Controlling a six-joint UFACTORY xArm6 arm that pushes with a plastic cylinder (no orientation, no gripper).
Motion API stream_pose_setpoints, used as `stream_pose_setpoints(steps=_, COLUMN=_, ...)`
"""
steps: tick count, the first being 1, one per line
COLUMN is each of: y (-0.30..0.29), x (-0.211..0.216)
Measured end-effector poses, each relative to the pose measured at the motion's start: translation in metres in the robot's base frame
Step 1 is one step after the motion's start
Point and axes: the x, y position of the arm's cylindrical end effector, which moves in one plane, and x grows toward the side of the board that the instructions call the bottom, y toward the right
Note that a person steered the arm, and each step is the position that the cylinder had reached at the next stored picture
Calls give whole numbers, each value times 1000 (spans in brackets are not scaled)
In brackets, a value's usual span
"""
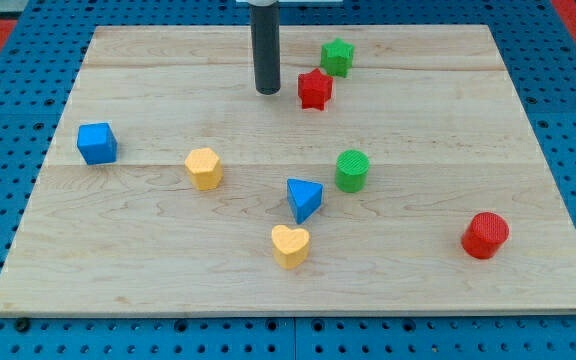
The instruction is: Slide the red star close to the red circle
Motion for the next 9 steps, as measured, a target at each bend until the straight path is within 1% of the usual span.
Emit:
stream_pose_setpoints(steps=1, y=70, x=9)
stream_pose_setpoints(steps=2, y=124, x=13)
stream_pose_setpoints(steps=3, y=158, x=-4)
stream_pose_setpoints(steps=5, y=176, x=59)
stream_pose_setpoints(steps=6, y=177, x=78)
stream_pose_setpoints(steps=7, y=188, x=120)
stream_pose_setpoints(steps=8, y=192, x=149)
stream_pose_setpoints(steps=9, y=200, x=151)
